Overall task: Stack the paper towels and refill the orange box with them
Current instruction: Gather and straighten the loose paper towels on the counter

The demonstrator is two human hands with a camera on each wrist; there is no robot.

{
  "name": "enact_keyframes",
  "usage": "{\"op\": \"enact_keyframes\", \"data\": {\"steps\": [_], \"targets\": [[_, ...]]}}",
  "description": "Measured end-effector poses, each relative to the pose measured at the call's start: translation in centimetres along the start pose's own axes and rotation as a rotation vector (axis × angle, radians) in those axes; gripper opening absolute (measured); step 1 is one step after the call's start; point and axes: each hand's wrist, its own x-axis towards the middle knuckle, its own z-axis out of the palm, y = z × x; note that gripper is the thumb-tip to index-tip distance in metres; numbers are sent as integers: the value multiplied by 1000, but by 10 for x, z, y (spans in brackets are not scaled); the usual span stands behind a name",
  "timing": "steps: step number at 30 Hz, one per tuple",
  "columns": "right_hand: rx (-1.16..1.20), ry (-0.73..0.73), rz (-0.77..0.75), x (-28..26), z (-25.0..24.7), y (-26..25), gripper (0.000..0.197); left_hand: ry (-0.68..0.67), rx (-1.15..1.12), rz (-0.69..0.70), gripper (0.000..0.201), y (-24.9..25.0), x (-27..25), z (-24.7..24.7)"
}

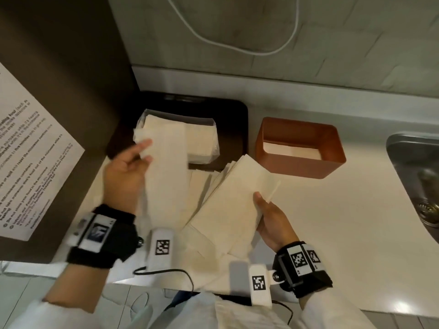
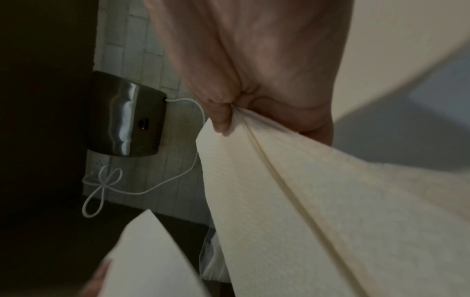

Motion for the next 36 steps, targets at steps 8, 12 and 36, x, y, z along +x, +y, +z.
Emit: {"op": "enact_keyframes", "data": {"steps": [8,12,36], "targets": [[-111,-82,-56,6,5,-5,25,-703,-343,33,41,78,-37,17],[-211,-83,-61,2,9,-5,33,-782,-80,29,49,27,-32,49],[-912,282,105,46,81,0,54,-18,781,-330,76,-106,2,-40]]}}
